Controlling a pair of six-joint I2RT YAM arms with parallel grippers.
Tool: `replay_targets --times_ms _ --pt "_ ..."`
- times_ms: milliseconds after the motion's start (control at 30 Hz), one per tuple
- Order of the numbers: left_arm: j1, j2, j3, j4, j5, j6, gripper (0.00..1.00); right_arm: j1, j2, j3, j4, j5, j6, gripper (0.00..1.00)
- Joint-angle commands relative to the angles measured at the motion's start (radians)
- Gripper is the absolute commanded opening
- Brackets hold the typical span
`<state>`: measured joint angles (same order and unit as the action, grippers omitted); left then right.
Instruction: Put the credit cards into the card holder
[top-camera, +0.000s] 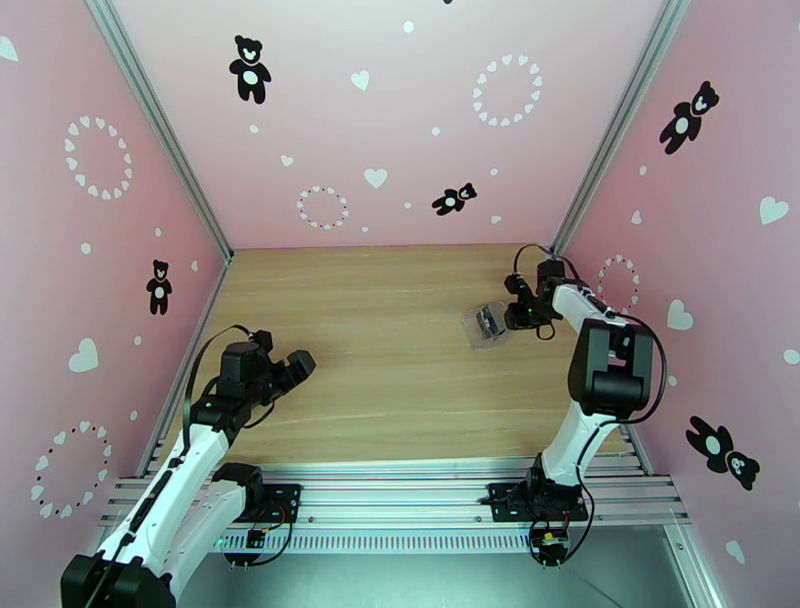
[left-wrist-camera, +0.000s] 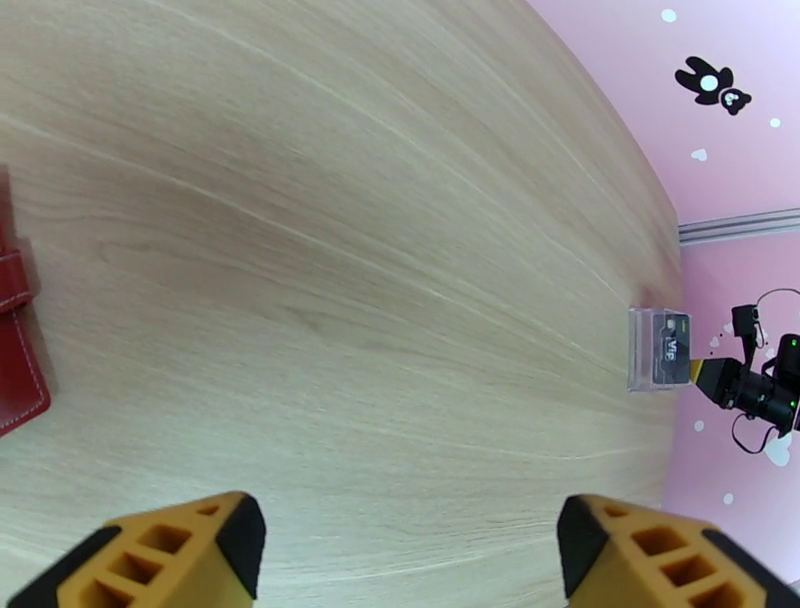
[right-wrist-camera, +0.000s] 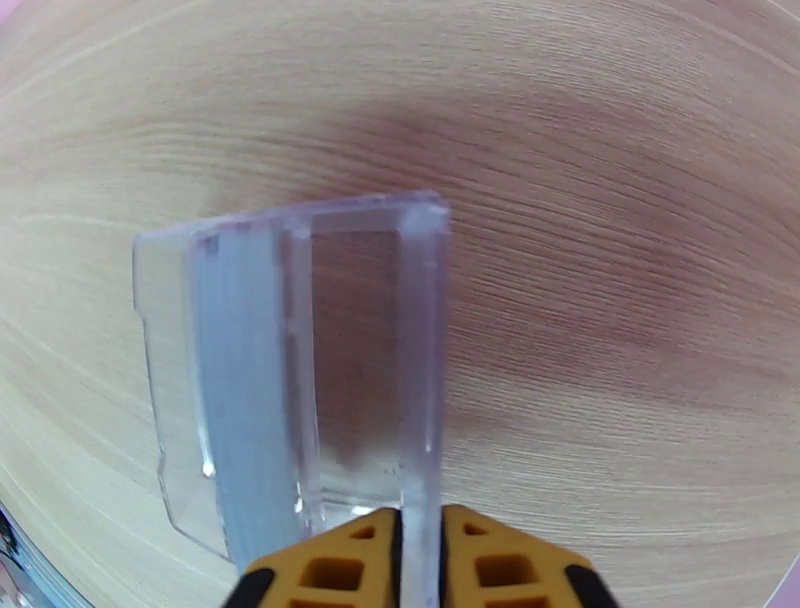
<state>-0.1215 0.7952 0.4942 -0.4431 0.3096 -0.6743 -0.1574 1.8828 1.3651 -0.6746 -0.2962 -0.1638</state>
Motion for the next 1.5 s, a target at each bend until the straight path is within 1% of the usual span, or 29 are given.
replay_targets --times_ms 0,33,133,200,233,267,367,433,467,533,600,700,833,900,933,1033,1167,1267,1367,1467 --pt "-0.009 -0.016 0.004 -0.037 -0.061 0.000 0.83 -0.001 -0.007 0.019 -0.011 0.009 0.029 0.31" --pt "-0.009 -0.015 0.004 -0.043 -0.080 -0.002 0.83 -0.001 -0.017 0.019 -0.011 0.011 0.037 0.35" --pt "-0.007 -0.017 0.016 -0.073 -0.152 -0.010 0.84 -0.001 -0.064 0.019 -0.010 0.019 0.070 0.40" --pt "-0.007 -0.021 0.027 -0.101 -0.227 -0.029 0.84 -0.001 -0.114 0.004 0.001 0.028 0.114 0.43" --pt "-0.004 -0.023 0.031 -0.120 -0.281 -0.045 0.86 -0.002 -0.149 -0.015 0.016 0.029 0.144 0.44" --pt "0.002 -0.024 0.040 -0.148 -0.340 -0.071 0.88 0.001 -0.192 -0.044 0.036 0.030 0.175 0.46" --pt "0.043 -0.024 0.065 -0.196 -0.454 -0.108 0.91 0.023 -0.329 -0.152 0.124 0.049 0.261 0.47" --pt "0.080 -0.024 0.071 -0.208 -0.549 -0.150 0.95 0.068 -0.435 -0.255 0.220 0.053 0.331 0.49" --pt "0.101 -0.024 0.066 -0.197 -0.584 -0.167 0.95 0.106 -0.480 -0.300 0.262 0.056 0.352 0.49" --pt "0.127 -0.016 0.048 -0.161 -0.647 -0.192 0.98 0.183 -0.542 -0.357 0.314 0.076 0.383 0.49" --pt "0.156 0.015 0.039 -0.132 -0.689 -0.205 0.98 0.258 -0.572 -0.385 0.341 0.081 0.395 0.49" --pt "0.221 0.114 0.044 -0.084 -0.672 -0.199 0.99 0.326 -0.593 -0.392 0.335 0.080 0.400 0.49" --pt "0.330 0.307 0.058 0.003 -0.519 -0.185 0.99 0.371 -0.632 -0.411 0.344 0.059 0.387 0.49" --pt "0.350 0.385 0.066 0.044 -0.460 -0.176 0.98 0.380 -0.648 -0.424 0.349 0.050 0.374 0.49" --pt "0.350 0.415 0.074 0.057 -0.449 -0.173 0.99 0.382 -0.654 -0.433 0.349 0.054 0.374 0.49" --pt "0.350 0.471 0.074 0.096 -0.412 -0.177 0.98 0.387 -0.666 -0.463 0.368 0.034 0.388 0.49" --pt "0.347 0.507 0.052 0.149 -0.369 -0.180 0.97 0.399 -0.675 -0.484 0.399 0.006 0.404 0.49" --pt "0.327 0.545 0.040 0.205 -0.331 -0.164 0.95 0.403 -0.676 -0.486 0.407 -0.005 0.415 0.49" --pt "0.274 0.609 0.064 0.231 -0.286 -0.147 0.88 0.408 -0.676 -0.492 0.417 -0.015 0.424 0.49" --pt "0.169 0.653 0.085 0.241 -0.267 -0.146 0.81 0.409 -0.676 -0.497 0.419 -0.016 0.426 0.49"
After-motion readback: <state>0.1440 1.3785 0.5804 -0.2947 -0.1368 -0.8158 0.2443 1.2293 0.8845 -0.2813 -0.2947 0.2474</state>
